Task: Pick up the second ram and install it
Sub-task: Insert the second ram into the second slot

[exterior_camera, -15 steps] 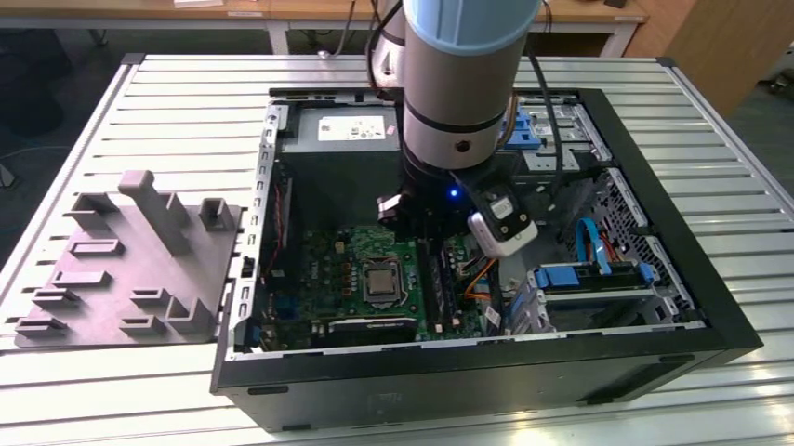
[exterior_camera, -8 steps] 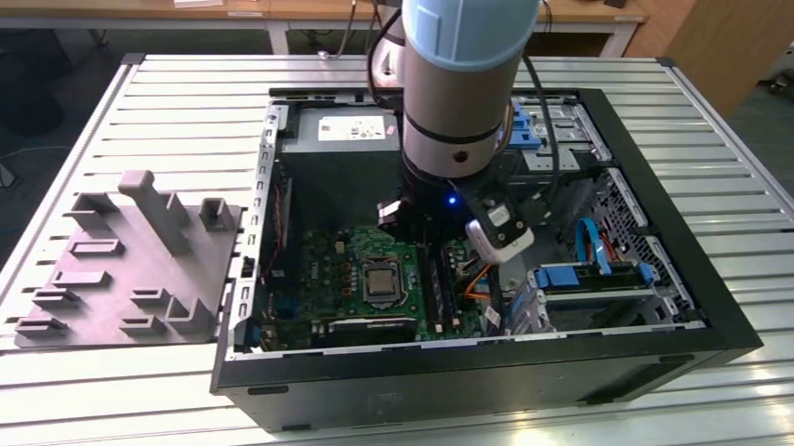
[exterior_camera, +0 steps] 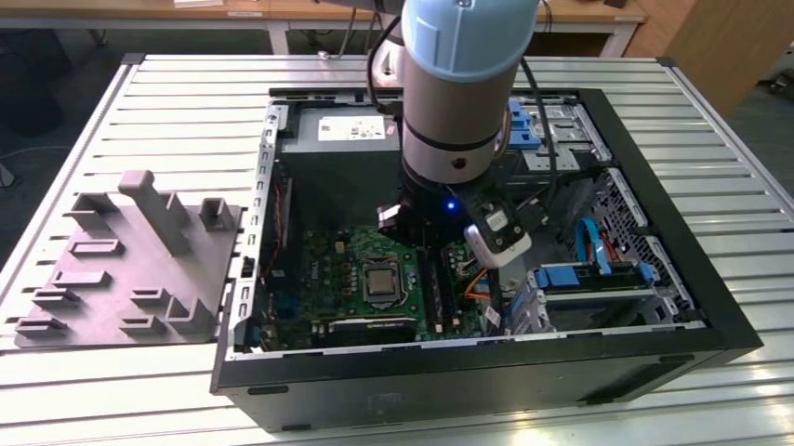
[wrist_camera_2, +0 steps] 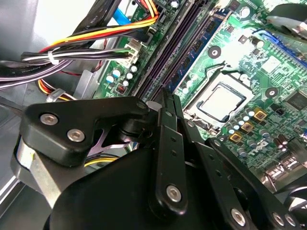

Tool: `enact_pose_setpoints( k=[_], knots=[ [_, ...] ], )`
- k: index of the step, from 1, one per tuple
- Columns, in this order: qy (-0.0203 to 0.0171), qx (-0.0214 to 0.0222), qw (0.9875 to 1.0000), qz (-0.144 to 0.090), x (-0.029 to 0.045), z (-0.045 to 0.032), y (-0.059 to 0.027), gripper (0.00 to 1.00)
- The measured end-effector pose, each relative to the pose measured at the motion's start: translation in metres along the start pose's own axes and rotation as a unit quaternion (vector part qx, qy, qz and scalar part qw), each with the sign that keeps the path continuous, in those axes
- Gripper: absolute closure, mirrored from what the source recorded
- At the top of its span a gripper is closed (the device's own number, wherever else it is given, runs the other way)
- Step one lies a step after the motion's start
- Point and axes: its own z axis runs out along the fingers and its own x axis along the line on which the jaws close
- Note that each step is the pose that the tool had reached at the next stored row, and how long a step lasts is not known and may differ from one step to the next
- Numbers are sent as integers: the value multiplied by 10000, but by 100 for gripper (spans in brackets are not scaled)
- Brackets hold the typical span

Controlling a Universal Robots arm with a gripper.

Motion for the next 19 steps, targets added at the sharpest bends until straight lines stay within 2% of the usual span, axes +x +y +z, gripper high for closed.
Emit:
enact_pose_setpoints(
  k=[19],
  knots=[
    [-5, -2, 10000, 68, 16, 38, 5, 88]
  ],
)
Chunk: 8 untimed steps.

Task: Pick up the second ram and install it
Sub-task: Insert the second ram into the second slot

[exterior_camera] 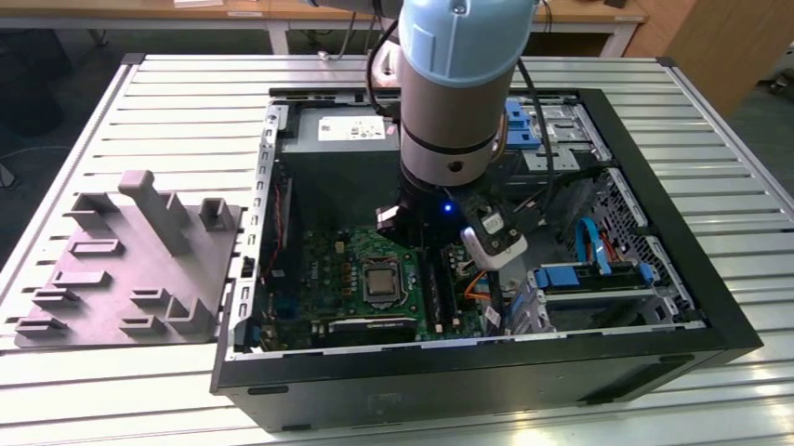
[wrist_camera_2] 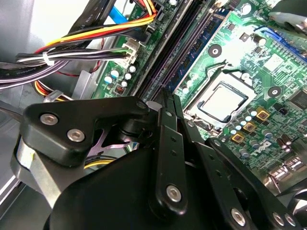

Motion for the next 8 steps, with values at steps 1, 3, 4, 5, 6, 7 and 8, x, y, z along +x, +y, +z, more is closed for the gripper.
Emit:
enact_pose_setpoints(
  k=[1, 3, 4, 5, 6, 7, 8],
  knots=[
    [0, 1, 10000, 7, 0, 3, 0, 88],
    [0, 1, 10000, 11, 1, 5, -1, 88],
    [-1, 0, 10000, 12, 1, 6, -1, 88],
    [-1, -1, 10000, 13, -1, 6, -1, 88],
    [-1, -2, 10000, 13, -3, 7, -1, 88],
    [-1, -2, 10000, 12, -6, 8, -1, 88],
    [-1, -3, 10000, 12, -8, 8, -1, 88]
  ],
)
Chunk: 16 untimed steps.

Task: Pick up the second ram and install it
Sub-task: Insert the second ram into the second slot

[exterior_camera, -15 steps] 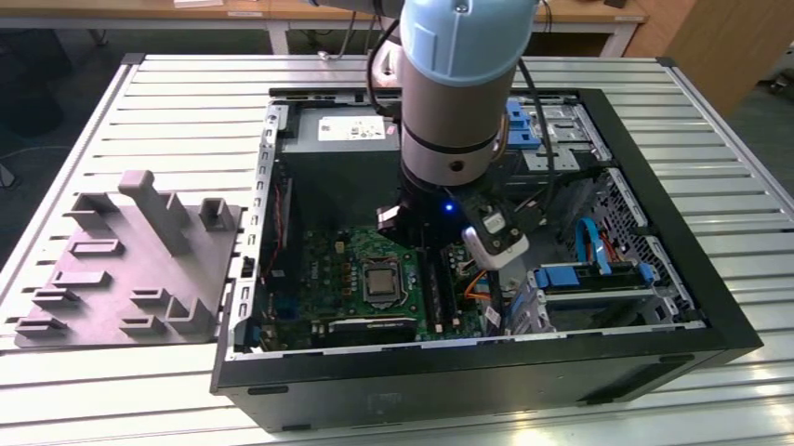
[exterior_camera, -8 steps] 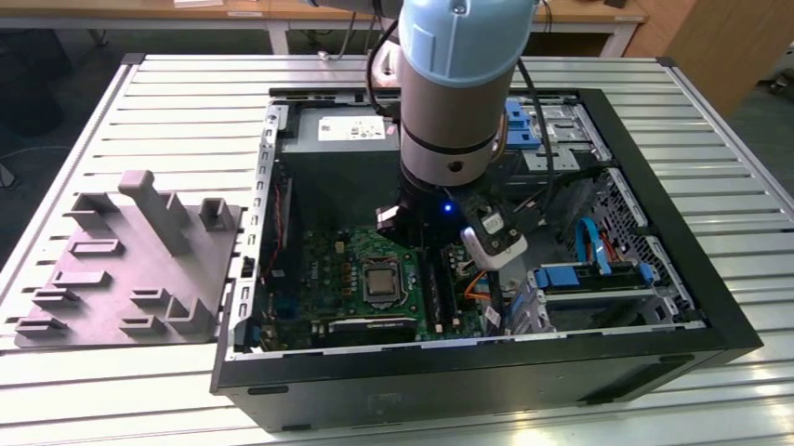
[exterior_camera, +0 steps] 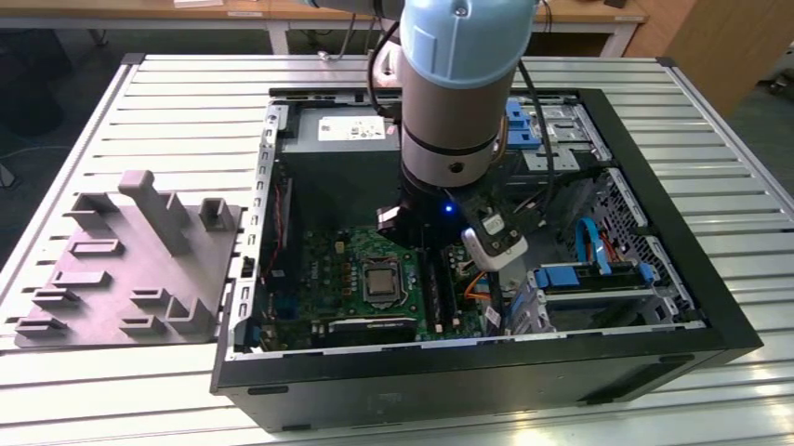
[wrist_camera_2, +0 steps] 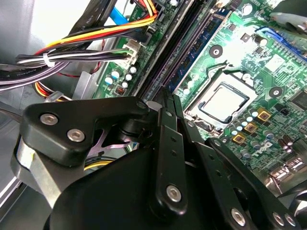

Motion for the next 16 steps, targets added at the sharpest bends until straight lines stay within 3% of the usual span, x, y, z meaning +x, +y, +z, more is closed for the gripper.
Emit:
enact_pose_setpoints(
  k=[16],
  knots=[
    [-1, 1, 10000, 20, -1, 18, -2, 88]
  ],
)
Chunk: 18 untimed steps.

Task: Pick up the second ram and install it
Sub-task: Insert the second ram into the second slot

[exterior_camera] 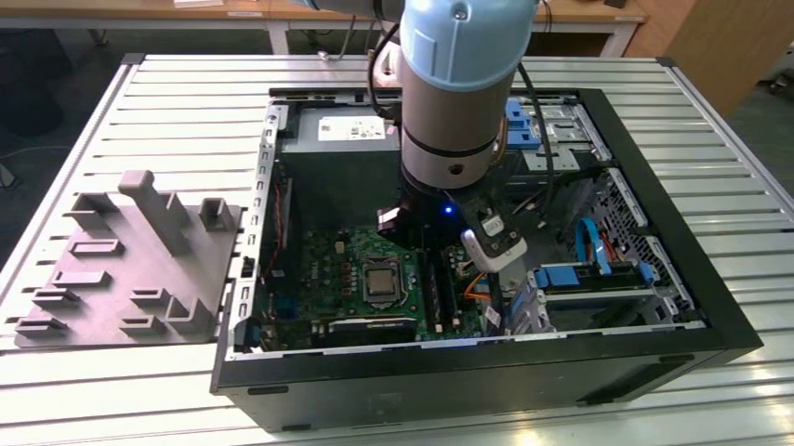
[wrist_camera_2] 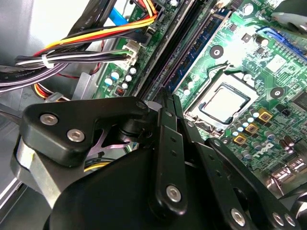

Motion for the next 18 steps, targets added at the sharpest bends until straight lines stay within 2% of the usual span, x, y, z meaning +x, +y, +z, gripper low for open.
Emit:
enact_pose_setpoints(
  k=[18],
  knots=[
    [-1, 1, 10000, 12, 3, 47, -3, 88]
  ],
)
